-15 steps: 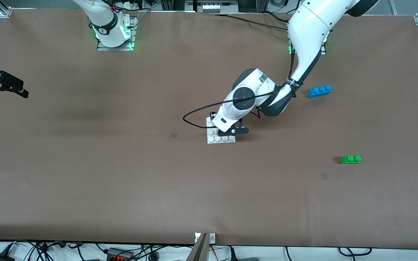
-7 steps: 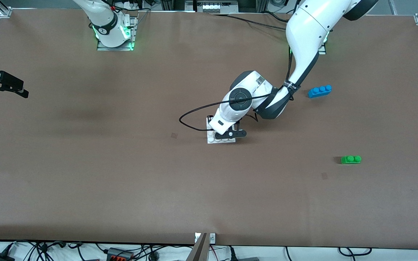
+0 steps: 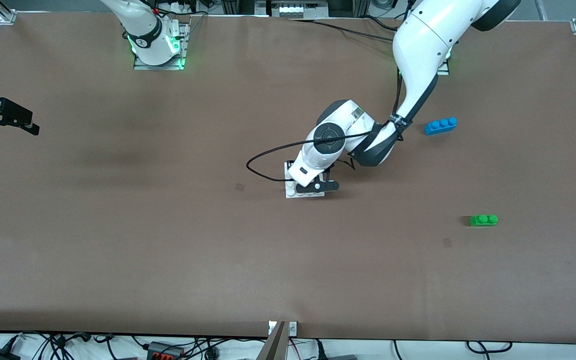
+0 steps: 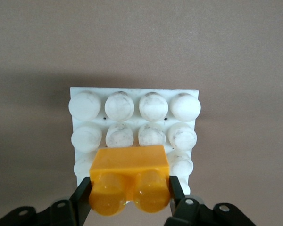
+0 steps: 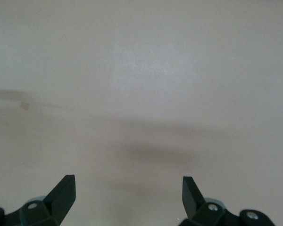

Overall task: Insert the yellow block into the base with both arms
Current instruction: 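Lower the yellow block onto the base studs and press with the left gripper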

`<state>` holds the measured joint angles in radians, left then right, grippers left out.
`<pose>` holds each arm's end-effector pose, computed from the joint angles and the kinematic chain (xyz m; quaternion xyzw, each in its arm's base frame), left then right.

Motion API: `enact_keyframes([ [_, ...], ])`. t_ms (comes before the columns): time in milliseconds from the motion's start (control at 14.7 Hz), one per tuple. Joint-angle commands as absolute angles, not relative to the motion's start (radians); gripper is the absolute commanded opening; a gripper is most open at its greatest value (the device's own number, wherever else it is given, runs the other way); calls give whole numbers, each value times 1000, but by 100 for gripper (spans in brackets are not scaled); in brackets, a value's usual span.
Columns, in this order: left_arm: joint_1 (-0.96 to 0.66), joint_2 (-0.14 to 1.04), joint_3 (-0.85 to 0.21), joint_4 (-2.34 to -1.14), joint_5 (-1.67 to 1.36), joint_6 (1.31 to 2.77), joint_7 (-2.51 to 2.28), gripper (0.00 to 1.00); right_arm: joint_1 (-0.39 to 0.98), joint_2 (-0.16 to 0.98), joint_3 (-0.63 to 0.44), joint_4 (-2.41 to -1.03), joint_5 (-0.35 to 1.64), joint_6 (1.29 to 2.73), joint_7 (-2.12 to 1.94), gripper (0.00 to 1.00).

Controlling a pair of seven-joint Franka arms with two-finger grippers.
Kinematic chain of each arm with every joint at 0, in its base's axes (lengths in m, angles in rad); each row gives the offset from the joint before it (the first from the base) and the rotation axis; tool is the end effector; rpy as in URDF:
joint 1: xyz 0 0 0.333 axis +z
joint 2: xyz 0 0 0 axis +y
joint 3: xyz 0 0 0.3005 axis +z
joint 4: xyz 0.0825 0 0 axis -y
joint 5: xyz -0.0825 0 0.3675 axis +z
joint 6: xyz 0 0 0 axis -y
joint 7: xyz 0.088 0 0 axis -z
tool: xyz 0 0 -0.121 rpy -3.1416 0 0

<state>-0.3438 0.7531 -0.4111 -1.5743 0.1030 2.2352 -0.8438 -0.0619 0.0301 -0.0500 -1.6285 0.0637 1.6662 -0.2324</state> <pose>0.5157 -0.4327 0.2078 0.9932 0.0597 -0.0813 0.0587 0.5511 -0.0544 0.5607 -0.9979 -0.0573 -0.0091 0.0298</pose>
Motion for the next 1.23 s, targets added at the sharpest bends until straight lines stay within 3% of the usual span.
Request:
enact_keyframes([
  [0, -348, 778, -419, -1552, 130, 2221, -842, 52, -64, 17, -46, -1640, 77, 1664, -219, 100],
  [955, -361, 778, -419, -1563, 132, 2198, -793, 54, -63, 15, -45, -1641, 75, 1663, -219, 100],
  [1091, -359, 775, -419, -1562, 132, 2197, -798, 100, -61, 15, -43, -1640, 75, 1663, -219, 100],
  [1159, -357, 770, -419, -1557, 130, 2189, -799, 100, -60, 15, -43, -1640, 75, 1663, -219, 100],
])
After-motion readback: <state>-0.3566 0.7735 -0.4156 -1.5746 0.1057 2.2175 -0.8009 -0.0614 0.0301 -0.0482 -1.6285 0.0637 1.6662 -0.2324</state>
